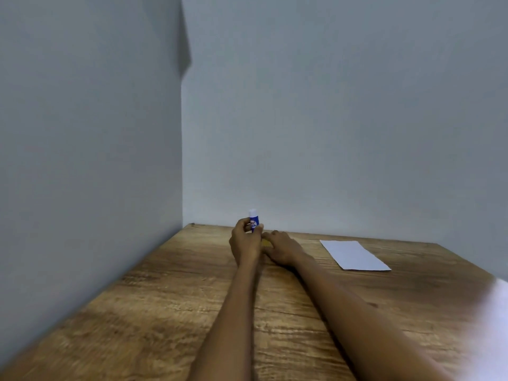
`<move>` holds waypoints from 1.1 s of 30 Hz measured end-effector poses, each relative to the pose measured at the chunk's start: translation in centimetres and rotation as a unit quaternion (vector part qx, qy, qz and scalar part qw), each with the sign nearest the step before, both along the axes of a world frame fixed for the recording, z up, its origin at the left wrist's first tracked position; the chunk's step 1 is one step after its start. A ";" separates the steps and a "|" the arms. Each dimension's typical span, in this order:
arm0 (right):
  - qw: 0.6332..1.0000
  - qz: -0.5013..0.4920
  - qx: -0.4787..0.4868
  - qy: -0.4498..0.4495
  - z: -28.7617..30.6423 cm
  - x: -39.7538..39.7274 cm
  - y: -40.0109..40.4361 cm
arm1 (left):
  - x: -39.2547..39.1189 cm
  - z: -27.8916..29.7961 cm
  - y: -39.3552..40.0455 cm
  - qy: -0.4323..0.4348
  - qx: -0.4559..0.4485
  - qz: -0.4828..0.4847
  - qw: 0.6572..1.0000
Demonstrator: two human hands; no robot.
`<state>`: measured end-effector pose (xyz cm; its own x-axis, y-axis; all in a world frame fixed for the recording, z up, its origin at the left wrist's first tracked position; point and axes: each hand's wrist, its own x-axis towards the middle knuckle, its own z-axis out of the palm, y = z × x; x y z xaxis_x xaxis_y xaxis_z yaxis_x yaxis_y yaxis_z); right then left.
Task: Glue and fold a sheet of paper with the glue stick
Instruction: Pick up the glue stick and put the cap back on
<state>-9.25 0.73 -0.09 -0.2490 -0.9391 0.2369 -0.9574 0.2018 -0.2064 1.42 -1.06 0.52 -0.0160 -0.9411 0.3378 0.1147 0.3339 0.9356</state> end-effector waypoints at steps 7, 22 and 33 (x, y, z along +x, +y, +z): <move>0.977 -0.012 -0.170 -0.126 -0.6 -0.4 1.0 | -0.2 -0.2 0.1 -0.037 -0.022 -0.042 0.998; 0.821 0.016 -0.338 -0.460 0.8 -4.2 7.3 | -1.3 -0.7 2.8 -0.208 -0.146 -0.235 0.938; 0.895 0.085 -0.282 -0.336 0.6 -3.2 7.5 | -0.7 -0.8 2.5 -0.164 -0.079 -0.266 0.947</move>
<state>-12.43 8.20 0.47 -0.3774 -0.7559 0.5350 -0.5854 -0.2529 -0.7703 0.68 1.47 -0.23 -0.6017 -0.7081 0.3695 0.0191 0.4497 0.8930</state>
